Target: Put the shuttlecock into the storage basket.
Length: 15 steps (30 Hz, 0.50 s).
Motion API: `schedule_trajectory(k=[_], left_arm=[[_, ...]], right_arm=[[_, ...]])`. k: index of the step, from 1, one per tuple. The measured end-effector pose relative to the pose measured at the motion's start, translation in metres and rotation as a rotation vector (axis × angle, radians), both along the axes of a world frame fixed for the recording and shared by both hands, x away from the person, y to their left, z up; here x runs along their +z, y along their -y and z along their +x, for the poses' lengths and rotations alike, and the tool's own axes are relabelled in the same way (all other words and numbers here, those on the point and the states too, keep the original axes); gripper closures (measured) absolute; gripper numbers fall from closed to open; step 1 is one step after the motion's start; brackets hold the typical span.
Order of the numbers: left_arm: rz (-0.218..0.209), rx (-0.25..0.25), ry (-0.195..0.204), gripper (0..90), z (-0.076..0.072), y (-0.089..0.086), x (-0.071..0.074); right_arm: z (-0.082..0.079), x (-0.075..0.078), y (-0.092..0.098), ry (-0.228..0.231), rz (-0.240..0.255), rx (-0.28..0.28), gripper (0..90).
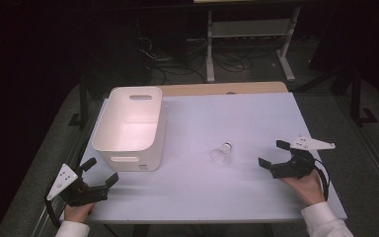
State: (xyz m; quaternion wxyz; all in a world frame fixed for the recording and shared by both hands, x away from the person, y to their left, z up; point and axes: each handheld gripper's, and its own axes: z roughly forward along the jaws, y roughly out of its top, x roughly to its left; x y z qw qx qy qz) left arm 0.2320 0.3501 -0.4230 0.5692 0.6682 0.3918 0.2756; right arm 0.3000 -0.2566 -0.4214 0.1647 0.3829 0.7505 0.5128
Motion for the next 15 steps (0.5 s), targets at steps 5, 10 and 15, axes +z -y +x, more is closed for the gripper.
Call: schedule_trajectory(k=[5,10,15], left_arm=[[0.011,0.000,-0.003,0.0,0.000,0.000,0.000],[0.023,0.001,-0.008,0.0,0.001,0.001,-0.001],[0.031,0.001,-0.015,0.0,0.001,0.001,-0.001]], right_arm=[[0.000,0.000,-0.001,-0.001,-0.002,0.001,0.0],[-0.001,-0.001,-0.005,-0.021,-0.028,0.011,0.0],[0.000,0.000,-0.011,-0.030,-0.048,0.023,0.0]])
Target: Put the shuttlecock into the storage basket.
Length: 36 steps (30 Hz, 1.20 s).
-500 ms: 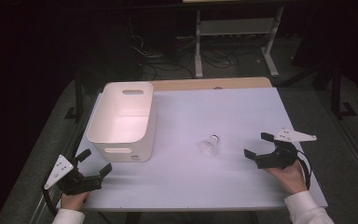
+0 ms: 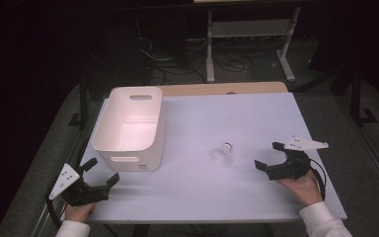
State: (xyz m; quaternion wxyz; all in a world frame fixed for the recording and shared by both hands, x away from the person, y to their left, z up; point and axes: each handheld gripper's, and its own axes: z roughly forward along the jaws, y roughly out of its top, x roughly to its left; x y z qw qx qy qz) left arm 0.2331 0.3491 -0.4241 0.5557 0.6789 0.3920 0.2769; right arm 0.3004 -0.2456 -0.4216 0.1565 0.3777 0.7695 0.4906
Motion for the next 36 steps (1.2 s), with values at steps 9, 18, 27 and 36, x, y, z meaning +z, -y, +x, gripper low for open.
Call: schedule_trajectory(k=[9,18,27,36], left_arm=[[-0.007,0.001,0.000,0.0,0.001,0.001,-0.001],[-0.015,0.001,-0.005,0.0,0.001,0.003,-0.002],[-0.006,-0.006,-0.004,0.0,0.000,0.003,-0.001],[0.001,-0.014,-0.007,0.0,0.000,0.006,-0.001]], right_arm=[[0.001,0.003,-0.012,-0.019,-0.016,0.045,0.0],[0.005,0.008,-0.014,-0.015,-0.041,0.055,0.0],[0.010,0.009,-0.028,-0.047,-0.086,0.094,0.0],[0.016,0.005,-0.036,-0.079,-0.113,0.116,0.0]])
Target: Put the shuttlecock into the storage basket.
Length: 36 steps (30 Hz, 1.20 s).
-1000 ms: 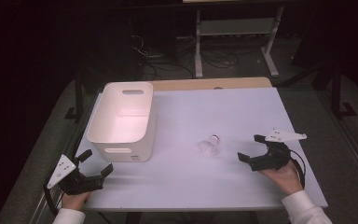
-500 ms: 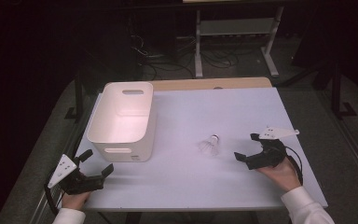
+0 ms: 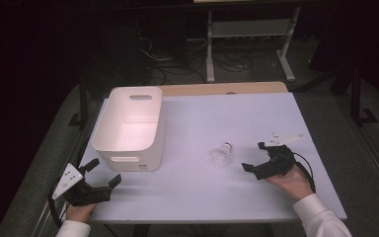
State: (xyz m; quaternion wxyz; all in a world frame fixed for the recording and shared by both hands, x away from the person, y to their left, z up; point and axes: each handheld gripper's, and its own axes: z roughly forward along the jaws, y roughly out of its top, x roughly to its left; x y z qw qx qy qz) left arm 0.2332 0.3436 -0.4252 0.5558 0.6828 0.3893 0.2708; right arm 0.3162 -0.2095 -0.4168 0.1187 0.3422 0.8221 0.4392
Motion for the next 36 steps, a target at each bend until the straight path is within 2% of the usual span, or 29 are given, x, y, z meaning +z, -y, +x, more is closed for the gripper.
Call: schedule_trajectory(k=[13,21,22,24,26,28,30,32,33,36], left_arm=[[0.003,-0.002,0.006,0.0,0.000,-0.002,0.001],[0.004,-0.001,0.011,0.0,-0.001,-0.002,0.001],[-0.016,0.008,0.017,0.0,-0.001,-0.001,0.001],[-0.009,0.013,0.016,0.0,-0.001,-0.002,0.002],[-0.014,0.017,0.015,0.0,-0.002,-0.002,0.002],[-0.012,0.018,0.016,0.0,-0.002,-0.002,0.002],[-0.007,0.014,0.018,0.0,-0.001,-0.002,0.001],[-0.005,0.012,0.014,0.0,-0.002,-0.001,0.001],[-0.002,0.012,0.013,0.0,-0.002,-0.001,0.001],[0.000,0.012,0.013,0.0,-0.002,-0.001,0.001]], right_arm=[[0.005,-0.001,-0.016,-0.035,-0.030,0.037,0.0],[0.010,-0.001,-0.020,-0.056,-0.028,0.064,6.3],[0.011,0.000,-0.021,-0.061,-0.028,0.070,9.0],[0.014,0.001,-0.022,-0.069,-0.023,0.076,14.5],[0.016,-0.001,-0.023,-0.099,-0.034,0.089,23.8],[0.017,-0.003,-0.024,-0.098,-0.052,0.095,26.6],[0.018,-0.004,-0.023,-0.077,-0.060,0.121,34.2],[0.018,-0.004,-0.024,-0.082,-0.056,0.124,36.1],[0.018,-0.004,-0.024,-0.092,-0.056,0.135,42.3],[0.018,-0.004,-0.026,-0.101,-0.064,0.135,45.5]])
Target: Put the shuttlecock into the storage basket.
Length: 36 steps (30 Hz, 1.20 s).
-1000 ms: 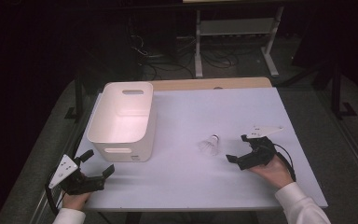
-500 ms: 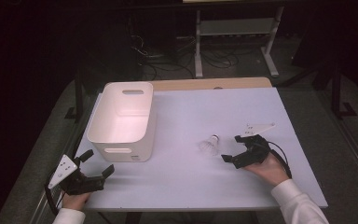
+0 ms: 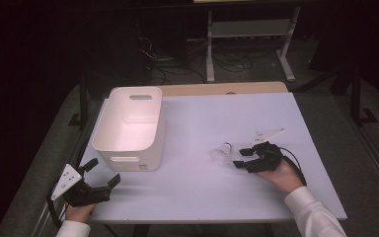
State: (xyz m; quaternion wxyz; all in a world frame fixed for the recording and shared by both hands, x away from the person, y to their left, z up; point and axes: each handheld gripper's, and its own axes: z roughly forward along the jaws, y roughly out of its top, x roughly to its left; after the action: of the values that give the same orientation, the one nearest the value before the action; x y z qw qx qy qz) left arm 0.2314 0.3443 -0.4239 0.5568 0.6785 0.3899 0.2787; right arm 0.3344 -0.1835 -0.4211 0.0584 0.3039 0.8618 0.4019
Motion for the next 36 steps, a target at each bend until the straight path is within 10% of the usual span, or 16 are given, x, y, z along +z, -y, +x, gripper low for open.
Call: schedule_trajectory(k=[20,36], left_arm=[[0.008,-0.002,0.001,0.0,0.000,0.000,0.000],[0.007,-0.002,0.001,0.0,0.000,0.000,0.000]], right_arm=[[0.016,0.003,-0.021,-0.048,-0.114,0.028,79.6],[0.021,-0.006,-0.033,-0.068,-0.115,0.046,87.0]])
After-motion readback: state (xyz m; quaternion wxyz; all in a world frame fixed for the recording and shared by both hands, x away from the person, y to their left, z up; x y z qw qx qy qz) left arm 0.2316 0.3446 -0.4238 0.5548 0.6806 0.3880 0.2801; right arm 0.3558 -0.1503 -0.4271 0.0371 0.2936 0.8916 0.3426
